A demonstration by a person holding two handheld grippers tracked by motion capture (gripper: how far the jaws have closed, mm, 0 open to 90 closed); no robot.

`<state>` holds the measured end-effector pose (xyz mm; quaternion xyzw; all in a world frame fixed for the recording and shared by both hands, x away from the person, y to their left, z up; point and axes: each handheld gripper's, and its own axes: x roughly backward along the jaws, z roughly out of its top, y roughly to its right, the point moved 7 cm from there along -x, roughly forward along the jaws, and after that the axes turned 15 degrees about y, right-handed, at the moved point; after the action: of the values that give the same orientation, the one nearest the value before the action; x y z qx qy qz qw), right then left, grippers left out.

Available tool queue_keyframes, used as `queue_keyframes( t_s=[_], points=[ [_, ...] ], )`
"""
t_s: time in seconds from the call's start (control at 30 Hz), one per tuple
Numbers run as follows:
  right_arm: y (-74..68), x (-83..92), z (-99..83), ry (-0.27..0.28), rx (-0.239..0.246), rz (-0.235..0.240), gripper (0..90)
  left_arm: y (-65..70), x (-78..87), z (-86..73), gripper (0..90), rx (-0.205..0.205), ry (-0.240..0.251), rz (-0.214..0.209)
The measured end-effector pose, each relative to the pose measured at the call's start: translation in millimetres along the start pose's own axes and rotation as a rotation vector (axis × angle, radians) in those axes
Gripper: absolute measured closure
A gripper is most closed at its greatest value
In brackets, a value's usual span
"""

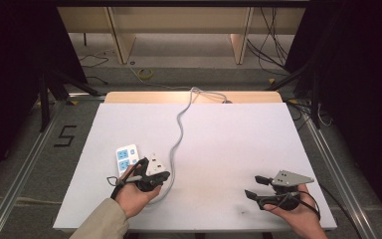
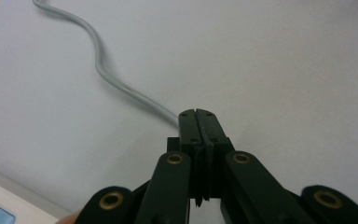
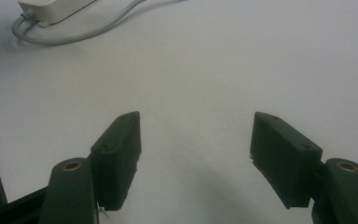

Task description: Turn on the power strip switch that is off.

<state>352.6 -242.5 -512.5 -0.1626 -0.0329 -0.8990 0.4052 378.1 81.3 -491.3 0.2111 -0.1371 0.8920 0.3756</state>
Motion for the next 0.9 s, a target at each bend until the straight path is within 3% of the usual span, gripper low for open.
queue_keyframes(
  t_s=[0.9],
  points=[
    [0.8,0.7,-0.1,0.002,0.002,0.000,34.4,-14.0,5.9,-4.1,89.8,0.018,-0.041,0.041]
  ],
)
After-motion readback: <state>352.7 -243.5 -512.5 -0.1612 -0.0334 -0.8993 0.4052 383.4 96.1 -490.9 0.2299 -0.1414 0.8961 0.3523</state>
